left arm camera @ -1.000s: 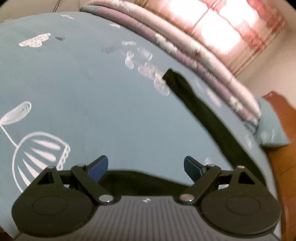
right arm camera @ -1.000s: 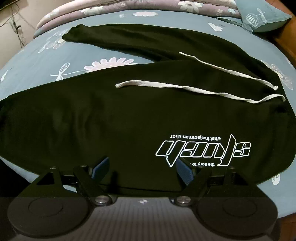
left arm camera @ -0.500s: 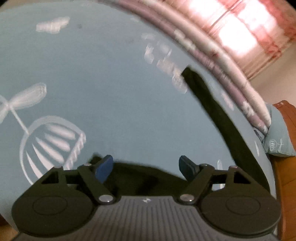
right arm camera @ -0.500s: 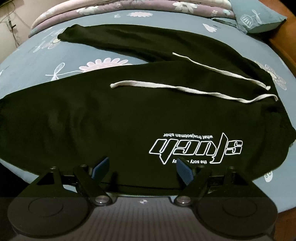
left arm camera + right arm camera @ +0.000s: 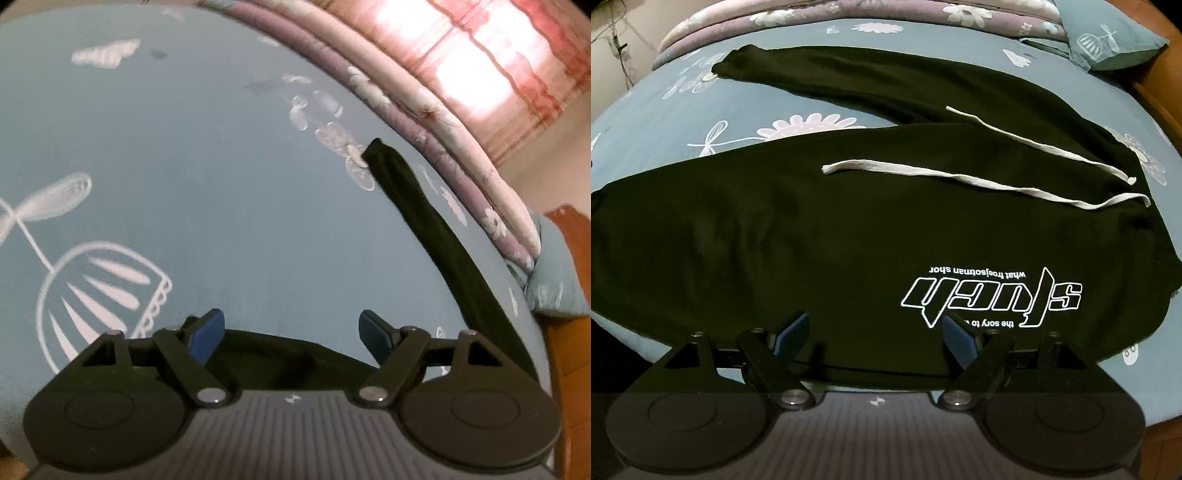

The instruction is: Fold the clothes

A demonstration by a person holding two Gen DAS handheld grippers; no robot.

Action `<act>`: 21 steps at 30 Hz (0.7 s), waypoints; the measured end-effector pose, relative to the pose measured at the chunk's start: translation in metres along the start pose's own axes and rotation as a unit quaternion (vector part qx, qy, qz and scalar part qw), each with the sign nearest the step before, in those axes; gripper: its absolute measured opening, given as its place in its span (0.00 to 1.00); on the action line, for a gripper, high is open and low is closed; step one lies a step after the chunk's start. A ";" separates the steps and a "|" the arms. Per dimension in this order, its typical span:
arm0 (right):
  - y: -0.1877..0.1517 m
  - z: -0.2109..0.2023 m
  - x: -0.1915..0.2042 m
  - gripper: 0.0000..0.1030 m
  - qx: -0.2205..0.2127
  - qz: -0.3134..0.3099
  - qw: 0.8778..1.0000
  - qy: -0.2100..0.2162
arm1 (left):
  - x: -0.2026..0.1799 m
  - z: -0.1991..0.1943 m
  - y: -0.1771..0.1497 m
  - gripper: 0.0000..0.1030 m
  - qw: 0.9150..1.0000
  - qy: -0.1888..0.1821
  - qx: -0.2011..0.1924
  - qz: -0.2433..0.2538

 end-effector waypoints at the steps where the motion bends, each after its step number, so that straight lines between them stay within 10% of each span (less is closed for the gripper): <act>1: 0.000 0.000 0.000 0.81 0.000 0.000 1.000 0.000 | -0.006 -0.005 -0.003 0.78 1.000 -0.009 0.006 0.015; 7: -0.001 0.005 0.008 0.81 0.003 -0.008 1.000 0.011 | -0.025 -0.024 -0.037 0.81 0.996 -0.042 0.041 0.061; 21: 0.002 -0.004 -0.003 0.81 -0.008 0.010 1.000 0.004 | 0.022 -0.030 -0.065 0.81 0.995 0.051 0.075 0.035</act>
Point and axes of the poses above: each gripper's, at about its wrist camera, not at the fingertips, and z roughly the way its jaws point, x to its left, y to its top, the point moved 8 cm from there along z, roughly the way its jaws point, and after that the axes turned 6 degrees about y, right-handed, at the moved point
